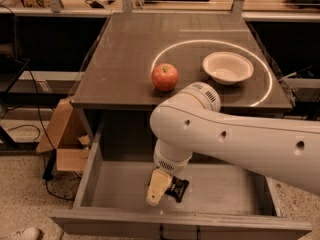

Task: Pick rxbar chocolate from top drawer and place on counter

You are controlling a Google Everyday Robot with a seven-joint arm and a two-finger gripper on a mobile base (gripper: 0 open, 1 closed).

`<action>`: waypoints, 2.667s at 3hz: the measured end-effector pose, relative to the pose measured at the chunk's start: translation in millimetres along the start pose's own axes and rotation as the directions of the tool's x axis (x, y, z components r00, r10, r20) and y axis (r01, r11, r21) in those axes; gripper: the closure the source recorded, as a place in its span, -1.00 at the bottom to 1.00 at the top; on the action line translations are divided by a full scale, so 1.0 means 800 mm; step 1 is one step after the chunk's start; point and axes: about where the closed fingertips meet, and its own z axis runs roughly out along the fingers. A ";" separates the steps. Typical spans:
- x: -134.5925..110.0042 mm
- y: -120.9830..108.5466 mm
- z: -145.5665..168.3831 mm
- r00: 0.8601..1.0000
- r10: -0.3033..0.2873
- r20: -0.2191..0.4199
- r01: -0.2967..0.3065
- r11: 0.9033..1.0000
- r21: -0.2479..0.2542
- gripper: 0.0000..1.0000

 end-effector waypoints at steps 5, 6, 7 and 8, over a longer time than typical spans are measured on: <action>-0.010 -0.016 0.020 1.000 0.027 0.006 -0.027 1.000 0.009 -0.05; -0.010 -0.016 0.020 1.000 0.027 0.006 -0.027 1.000 0.009 -0.06; -0.010 -0.015 0.021 1.000 0.021 0.005 -0.021 1.000 0.008 -0.53; -0.011 -0.013 0.022 1.000 0.013 0.005 -0.013 1.000 0.007 -0.97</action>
Offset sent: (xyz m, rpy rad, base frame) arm 0.0168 0.0061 -0.0030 0.0221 -0.0324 -0.0361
